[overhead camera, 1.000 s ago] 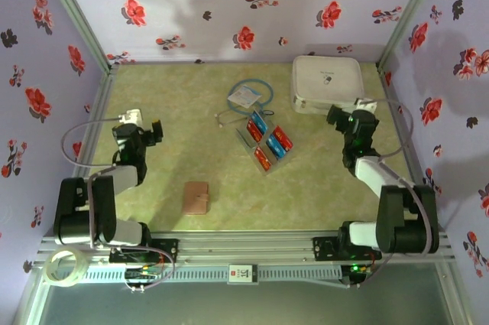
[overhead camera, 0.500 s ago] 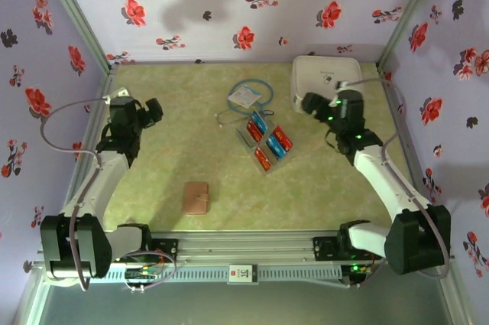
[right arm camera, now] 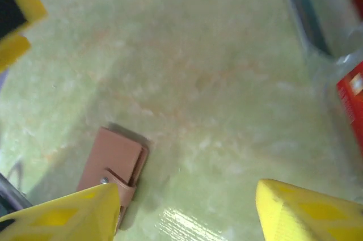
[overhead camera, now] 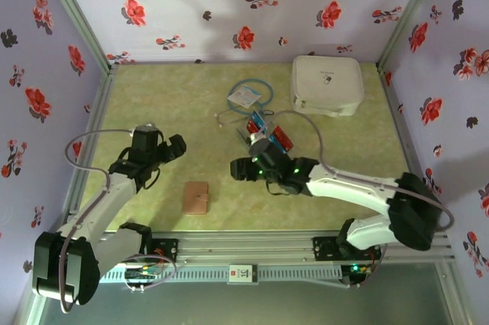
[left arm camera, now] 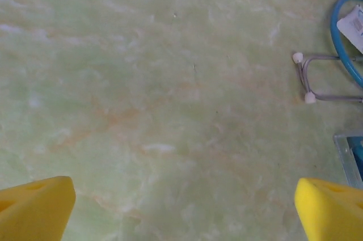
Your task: Put the credit cards into the card holder
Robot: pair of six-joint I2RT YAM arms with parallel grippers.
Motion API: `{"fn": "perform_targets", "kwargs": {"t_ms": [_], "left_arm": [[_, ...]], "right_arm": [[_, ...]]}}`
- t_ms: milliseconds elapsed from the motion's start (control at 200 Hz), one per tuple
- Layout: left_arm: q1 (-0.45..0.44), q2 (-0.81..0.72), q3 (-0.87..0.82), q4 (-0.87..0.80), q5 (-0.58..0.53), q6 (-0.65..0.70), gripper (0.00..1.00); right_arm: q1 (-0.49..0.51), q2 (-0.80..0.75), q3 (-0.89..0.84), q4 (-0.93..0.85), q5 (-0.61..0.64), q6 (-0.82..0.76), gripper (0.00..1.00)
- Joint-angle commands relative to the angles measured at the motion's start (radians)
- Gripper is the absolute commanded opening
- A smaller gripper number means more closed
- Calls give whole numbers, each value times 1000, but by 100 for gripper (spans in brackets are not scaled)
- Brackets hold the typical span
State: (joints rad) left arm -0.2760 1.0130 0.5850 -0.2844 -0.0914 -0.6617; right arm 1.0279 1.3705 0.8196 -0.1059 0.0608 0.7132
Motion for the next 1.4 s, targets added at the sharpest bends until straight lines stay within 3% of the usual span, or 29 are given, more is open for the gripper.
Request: {"fn": "perform_targets", "kwargs": {"t_ms": [0, 625, 1395], "left_arm": [[-6, -23, -28, -3, 27, -36, 100], [-9, 18, -98, 86, 73, -28, 100], [-18, 68, -121, 137, 116, -4, 100]], "right_arm": [[55, 68, -16, 106, 60, 116, 62], [193, 381, 35, 387, -36, 365, 48], [242, 502, 54, 499, -16, 462, 43]]}}
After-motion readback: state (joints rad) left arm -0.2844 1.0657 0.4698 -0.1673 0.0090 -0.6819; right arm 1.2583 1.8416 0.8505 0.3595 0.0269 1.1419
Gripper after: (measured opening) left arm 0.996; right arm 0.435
